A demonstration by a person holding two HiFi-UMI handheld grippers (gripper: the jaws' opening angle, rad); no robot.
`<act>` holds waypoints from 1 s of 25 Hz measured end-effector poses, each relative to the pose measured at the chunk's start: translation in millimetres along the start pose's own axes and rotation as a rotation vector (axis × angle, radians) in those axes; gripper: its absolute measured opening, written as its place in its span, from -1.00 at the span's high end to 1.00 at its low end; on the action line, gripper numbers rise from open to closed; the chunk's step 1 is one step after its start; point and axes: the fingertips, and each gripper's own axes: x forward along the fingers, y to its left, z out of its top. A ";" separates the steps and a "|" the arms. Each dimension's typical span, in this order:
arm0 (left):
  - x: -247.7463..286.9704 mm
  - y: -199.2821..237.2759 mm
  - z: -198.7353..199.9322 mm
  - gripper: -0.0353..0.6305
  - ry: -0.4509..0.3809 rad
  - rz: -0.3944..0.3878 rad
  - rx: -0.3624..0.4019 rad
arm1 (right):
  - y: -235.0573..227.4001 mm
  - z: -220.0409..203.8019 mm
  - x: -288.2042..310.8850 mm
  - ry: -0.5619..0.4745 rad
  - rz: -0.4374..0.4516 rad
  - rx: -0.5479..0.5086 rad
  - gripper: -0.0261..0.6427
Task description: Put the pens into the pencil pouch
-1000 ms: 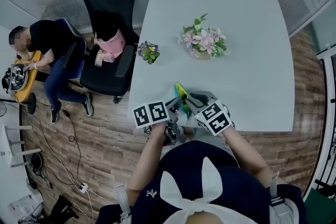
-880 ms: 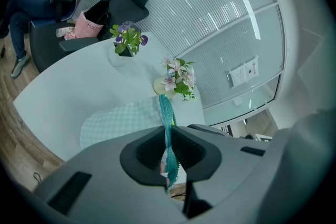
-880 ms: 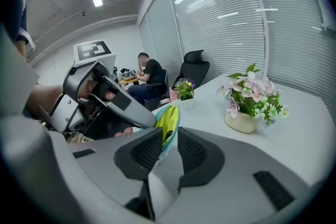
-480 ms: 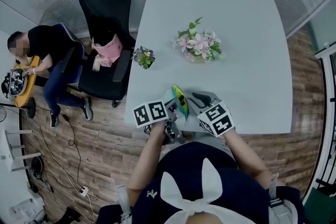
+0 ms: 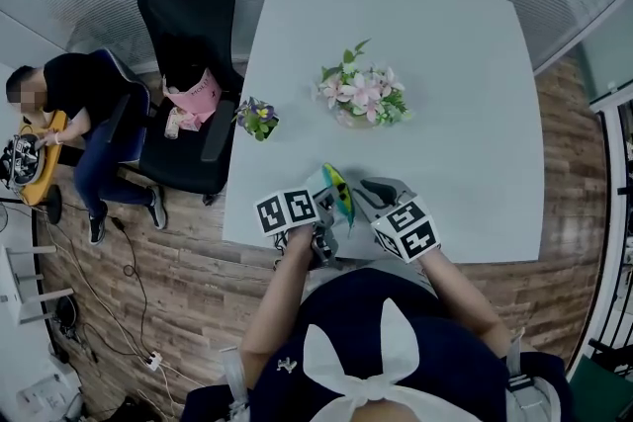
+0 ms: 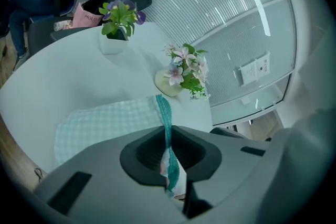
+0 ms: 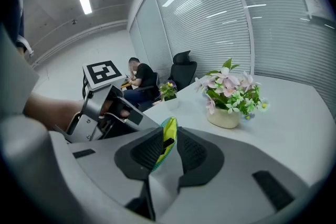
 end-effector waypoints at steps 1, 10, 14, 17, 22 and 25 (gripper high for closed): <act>5.2 0.5 0.0 0.75 0.003 0.003 -0.004 | -3.3 -0.8 0.2 0.004 0.001 0.003 0.67; 54.4 21.9 -11.6 0.75 0.066 0.076 -0.041 | -23.2 -9.4 7.1 0.046 0.036 0.020 0.67; 71.5 33.2 -20.2 0.75 0.098 0.113 -0.050 | -28.9 -15.2 10.5 0.066 0.052 0.026 0.67; 79.6 38.6 -25.4 0.75 0.113 0.134 -0.047 | -32.3 -17.9 14.0 0.077 0.062 0.026 0.67; 88.2 48.3 -35.3 0.74 0.135 0.167 -0.032 | -33.6 -19.3 15.2 0.079 0.075 0.022 0.68; 90.4 51.0 -37.5 0.75 0.132 0.168 -0.008 | -31.6 -21.4 13.9 0.078 0.082 0.021 0.68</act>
